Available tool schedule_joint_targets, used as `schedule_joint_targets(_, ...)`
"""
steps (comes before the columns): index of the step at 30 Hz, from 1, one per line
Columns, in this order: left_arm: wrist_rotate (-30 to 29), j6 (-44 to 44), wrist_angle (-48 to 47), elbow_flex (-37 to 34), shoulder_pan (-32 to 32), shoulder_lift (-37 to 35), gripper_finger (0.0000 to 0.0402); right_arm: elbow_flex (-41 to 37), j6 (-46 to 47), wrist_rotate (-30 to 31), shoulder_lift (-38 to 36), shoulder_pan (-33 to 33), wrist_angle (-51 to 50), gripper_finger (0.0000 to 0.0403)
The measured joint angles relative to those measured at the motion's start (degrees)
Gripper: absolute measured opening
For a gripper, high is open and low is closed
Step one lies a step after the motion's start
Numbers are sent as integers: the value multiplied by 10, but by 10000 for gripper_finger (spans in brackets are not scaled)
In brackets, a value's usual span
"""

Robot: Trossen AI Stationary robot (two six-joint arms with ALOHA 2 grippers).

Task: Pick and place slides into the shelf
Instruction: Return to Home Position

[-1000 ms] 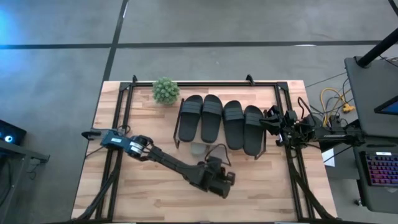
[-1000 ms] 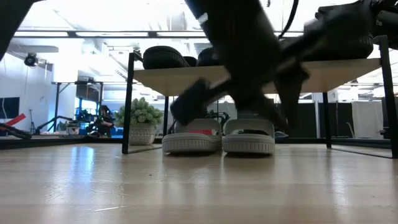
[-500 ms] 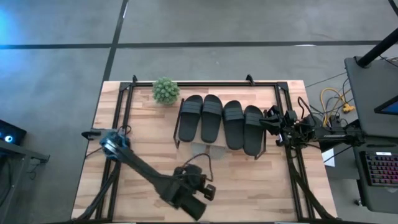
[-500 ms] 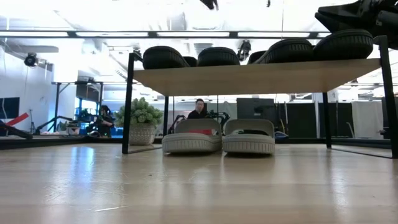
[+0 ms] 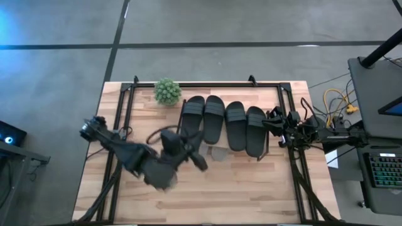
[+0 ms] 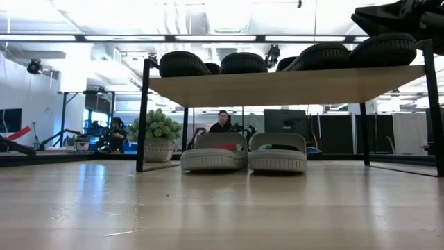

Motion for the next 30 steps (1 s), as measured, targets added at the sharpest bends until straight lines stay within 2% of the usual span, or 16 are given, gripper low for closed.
schedule_joint_targets(3, 23, 237, 171, 0, 23, -32, 19, 0, 0, 0, 0, 0, 0, 38)
schedule_joint_targets(5, 89, 351, 269, -3, 44, -51, 37, 0, 0, 0, 0, 0, 0, 38)
schedule_joint_targets(6, 140, 395, 309, -5, 57, -59, 46, 0, 0, 0, 0, 0, 0, 38)
schedule_joint_targets(8, 283, 449, 357, -7, 88, -69, 66, 0, 0, 0, 0, 0, 0, 38)
schedule_joint_targets(11, 469, 490, 383, -7, 137, -75, 89, 0, 0, 0, 0, 0, 0, 38)
schedule_joint_targets(12, 497, 496, 382, -7, 153, -75, 96, 0, 0, 0, 0, 0, 0, 38)
schedule_joint_targets(14, 504, 465, 359, -8, 177, -75, 106, 0, 0, 0, 0, 0, 0, 38)
schedule_joint_targets(17, 512, 354, 296, -8, 200, -75, 117, 0, 0, 0, 0, 0, 0, 38)
schedule_joint_targets(20, 549, 246, 229, -9, 202, -78, 122, 0, 0, 0, 0, 0, 0, 38)
schedule_joint_targets(23, 567, 244, 186, -9, 200, -80, 123, 0, 0, 0, 0, 0, 0, 38)
schedule_joint_targets(25, 570, 278, 161, -9, 198, -74, 123, 0, 0, 0, 0, 0, 0, 38)
schedule_joint_targets(27, 579, 308, 92, -9, 198, -72, 123, 0, 0, 0, 0, 0, 0, 38)
schedule_joint_targets(30, 592, 251, 5, -10, 195, -70, 123, 0, 0, 0, 0, 0, 0, 38)
